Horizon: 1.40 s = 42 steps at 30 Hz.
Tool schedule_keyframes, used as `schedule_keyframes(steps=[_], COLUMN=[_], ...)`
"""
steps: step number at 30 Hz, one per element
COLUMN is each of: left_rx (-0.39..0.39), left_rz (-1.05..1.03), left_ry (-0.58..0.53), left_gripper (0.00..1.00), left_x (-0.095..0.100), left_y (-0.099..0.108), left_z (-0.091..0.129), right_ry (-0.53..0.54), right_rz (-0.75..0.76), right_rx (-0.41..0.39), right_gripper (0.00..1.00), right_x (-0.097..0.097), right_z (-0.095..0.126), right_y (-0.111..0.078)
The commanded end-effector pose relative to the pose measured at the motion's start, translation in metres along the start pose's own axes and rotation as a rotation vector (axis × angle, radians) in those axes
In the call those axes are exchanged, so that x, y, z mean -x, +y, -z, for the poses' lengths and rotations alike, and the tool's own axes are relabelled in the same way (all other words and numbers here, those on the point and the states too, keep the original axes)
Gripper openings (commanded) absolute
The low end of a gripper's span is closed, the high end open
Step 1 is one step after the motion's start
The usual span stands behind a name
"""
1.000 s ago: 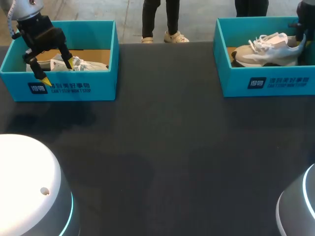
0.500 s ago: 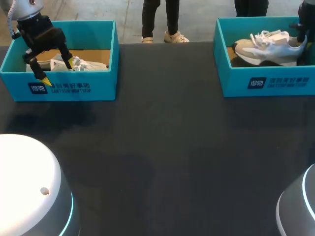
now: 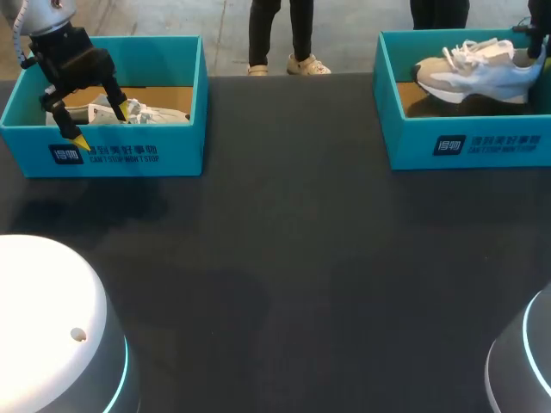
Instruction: Take the shoe out of the shoebox, open the shoe tongue, remove and reinsert the insole, then place the shoe into the shoebox
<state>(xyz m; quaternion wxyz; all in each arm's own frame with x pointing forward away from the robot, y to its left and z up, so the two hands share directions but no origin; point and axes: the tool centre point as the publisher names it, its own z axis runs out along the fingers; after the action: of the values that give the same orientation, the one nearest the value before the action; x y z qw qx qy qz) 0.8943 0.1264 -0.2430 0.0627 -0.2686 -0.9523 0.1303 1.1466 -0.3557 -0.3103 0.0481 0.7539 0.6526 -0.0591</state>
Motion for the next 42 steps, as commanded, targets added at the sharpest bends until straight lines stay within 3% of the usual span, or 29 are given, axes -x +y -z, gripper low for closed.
schedule_keyframes(steps=[1, 22, 42], left_rx=[0.002, 0.002, 0.002], left_rz=[-0.001, -0.001, -0.001], left_ry=[-0.003, -0.003, -0.003], left_gripper=[1.0, 1.0, 1.0], left_x=[-0.001, -0.001, -0.001], left_y=[0.0, 0.0, 0.0], left_z=[0.0, 0.0, 0.0], right_ry=[-0.014, -0.027, -0.048], right_rz=[0.006, 0.07, 0.133], right_rx=[0.058, 0.142, 0.177], right_gripper=[0.0, 0.0, 0.0], right_x=[0.0, 0.008, 0.006], right_z=[0.022, 0.097, 0.156], right_y=[-0.018, -0.027, -0.018])
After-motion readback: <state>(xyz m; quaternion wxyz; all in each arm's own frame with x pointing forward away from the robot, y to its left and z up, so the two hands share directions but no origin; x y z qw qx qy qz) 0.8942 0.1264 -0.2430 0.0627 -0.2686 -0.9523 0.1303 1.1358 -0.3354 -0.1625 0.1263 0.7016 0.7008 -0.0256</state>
